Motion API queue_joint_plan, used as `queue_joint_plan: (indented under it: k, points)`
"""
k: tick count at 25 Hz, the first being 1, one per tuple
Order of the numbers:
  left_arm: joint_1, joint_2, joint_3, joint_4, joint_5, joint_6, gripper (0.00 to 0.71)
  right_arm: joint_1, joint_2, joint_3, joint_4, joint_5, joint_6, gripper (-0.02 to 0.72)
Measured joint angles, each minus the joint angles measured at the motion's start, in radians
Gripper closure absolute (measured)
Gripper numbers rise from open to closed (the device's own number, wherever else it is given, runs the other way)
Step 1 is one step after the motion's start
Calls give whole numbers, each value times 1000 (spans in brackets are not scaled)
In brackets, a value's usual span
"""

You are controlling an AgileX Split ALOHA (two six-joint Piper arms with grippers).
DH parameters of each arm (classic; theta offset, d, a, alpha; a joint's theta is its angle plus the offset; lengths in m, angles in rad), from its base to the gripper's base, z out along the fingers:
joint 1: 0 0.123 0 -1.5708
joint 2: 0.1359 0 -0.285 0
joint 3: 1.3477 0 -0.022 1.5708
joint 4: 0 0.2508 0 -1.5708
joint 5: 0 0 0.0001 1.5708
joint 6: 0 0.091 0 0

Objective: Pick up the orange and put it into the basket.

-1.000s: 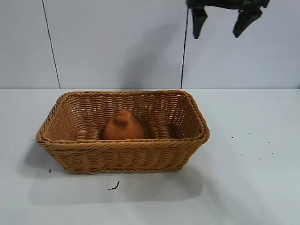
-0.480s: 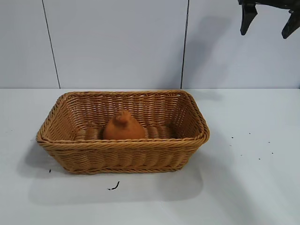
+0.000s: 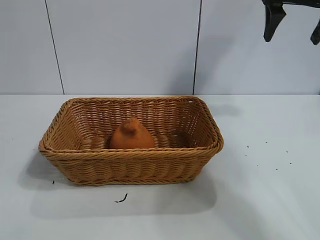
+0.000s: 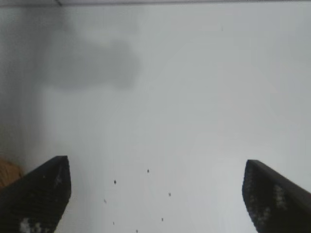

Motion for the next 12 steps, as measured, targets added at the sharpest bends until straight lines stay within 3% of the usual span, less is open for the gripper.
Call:
queue_joint_plan:
  k: [4,12]
  points:
    - [0,0,0,0,0,0,18,2,-140,240,41,-1,-33,8]
    - [0,0,0,0,0,0,18,2,-453,706,41,0,-88,8]
